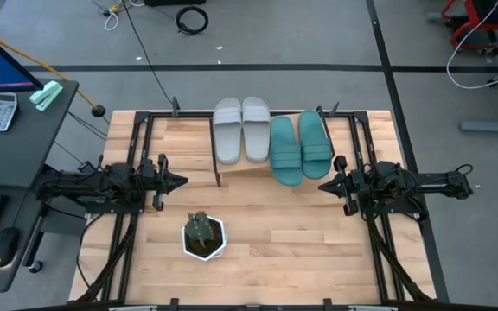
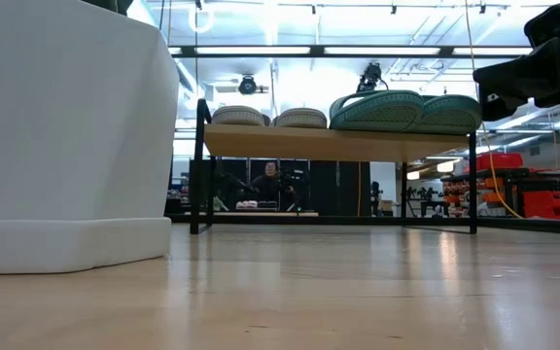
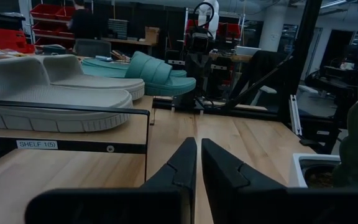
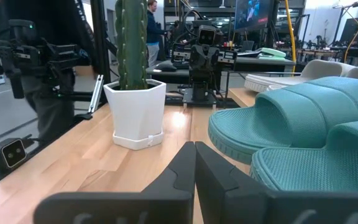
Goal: Pick and place slides into the shelf
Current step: Return to Home Position
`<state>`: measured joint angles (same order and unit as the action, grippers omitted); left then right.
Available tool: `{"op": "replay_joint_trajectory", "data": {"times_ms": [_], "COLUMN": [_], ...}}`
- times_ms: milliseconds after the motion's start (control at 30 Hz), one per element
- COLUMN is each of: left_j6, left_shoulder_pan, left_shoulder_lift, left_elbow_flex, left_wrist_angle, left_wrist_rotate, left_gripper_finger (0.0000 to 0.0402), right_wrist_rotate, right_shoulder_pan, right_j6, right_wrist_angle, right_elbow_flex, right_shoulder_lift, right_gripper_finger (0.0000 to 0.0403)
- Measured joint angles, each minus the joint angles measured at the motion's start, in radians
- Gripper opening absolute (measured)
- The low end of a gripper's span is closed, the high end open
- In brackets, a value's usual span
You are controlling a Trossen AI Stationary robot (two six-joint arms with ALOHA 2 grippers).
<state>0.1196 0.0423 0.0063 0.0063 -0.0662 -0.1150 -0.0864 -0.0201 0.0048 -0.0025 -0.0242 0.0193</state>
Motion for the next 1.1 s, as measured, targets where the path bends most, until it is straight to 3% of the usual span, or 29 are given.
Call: {"op": "replay_joint_trajectory", "data": {"times_ms": [1100], "left_j6": [0.0], "left_shoulder_pan": [0.0], "left_shoulder_lift": [0.0], "left_elbow_flex": [0.0], "left_wrist_angle": [0.0], "left_wrist_rotate": [0.0], "left_gripper_finger": [0.004], "right_wrist_rotate": [0.0], "right_shoulder_pan": [0.0], "right_j6": [0.0], "right_wrist_angle": [0.0], "right_elbow_flex": [0.0], "right_shoulder_lift": [0.0], "right_gripper_finger": [0.0014]}}
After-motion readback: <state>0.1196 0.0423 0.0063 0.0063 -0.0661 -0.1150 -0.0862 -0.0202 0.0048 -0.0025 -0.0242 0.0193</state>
